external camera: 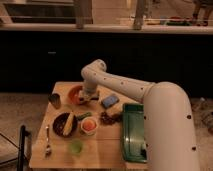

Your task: Wipe red bowl with eraser

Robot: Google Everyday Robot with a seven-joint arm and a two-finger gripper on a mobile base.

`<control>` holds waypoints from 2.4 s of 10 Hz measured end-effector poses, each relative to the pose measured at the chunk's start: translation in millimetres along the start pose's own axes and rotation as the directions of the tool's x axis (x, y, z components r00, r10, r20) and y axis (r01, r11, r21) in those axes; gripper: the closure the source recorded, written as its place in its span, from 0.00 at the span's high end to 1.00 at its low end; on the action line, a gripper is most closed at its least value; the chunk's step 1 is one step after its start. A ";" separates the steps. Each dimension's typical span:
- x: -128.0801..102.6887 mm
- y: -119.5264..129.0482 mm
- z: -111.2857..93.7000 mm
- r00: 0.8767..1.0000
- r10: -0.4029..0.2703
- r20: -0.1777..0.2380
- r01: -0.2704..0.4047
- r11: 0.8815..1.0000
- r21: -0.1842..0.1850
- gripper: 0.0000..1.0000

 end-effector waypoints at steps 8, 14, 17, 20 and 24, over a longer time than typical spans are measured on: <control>-4.3 -49.2 23.8 0.995 -0.015 0.099 0.007 0.996 0.084 0.00; -50.4 -48.2 43.9 0.982 -0.102 0.160 0.091 0.993 0.074 0.00; -66.8 -32.7 38.6 0.966 -0.171 0.195 0.164 0.985 0.051 0.00; -61.6 -14.1 34.7 0.960 -0.199 0.198 0.202 0.979 0.003 0.00; -35.5 -5.8 33.8 0.971 -0.188 0.152 0.196 0.979 -0.046 0.00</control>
